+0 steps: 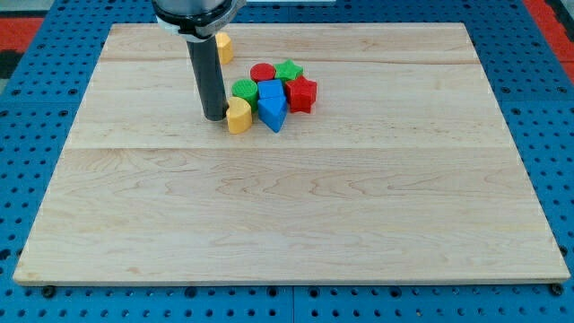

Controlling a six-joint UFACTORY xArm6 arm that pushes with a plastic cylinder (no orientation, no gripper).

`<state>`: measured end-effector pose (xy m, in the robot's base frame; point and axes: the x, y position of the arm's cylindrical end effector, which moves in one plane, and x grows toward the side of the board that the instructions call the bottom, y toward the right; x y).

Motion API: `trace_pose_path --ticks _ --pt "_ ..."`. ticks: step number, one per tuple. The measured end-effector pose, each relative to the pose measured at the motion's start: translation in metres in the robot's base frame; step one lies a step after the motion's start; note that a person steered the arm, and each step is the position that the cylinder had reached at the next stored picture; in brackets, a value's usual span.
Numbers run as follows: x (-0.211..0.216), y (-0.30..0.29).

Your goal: Move the yellow hexagon towards center right

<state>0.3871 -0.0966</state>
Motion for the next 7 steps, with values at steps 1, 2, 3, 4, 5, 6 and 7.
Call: trace_pose_path --ticks 1,2,3,4,5,6,7 --pt "-0.001 0.000" --pt "-0.003 -0.061" --pt "-0.047 -0.097" --pt "-0.111 -0.094" --pt "-0.134 -0.029" --pt "-0.155 0.003" --pt "-0.163 0.015"
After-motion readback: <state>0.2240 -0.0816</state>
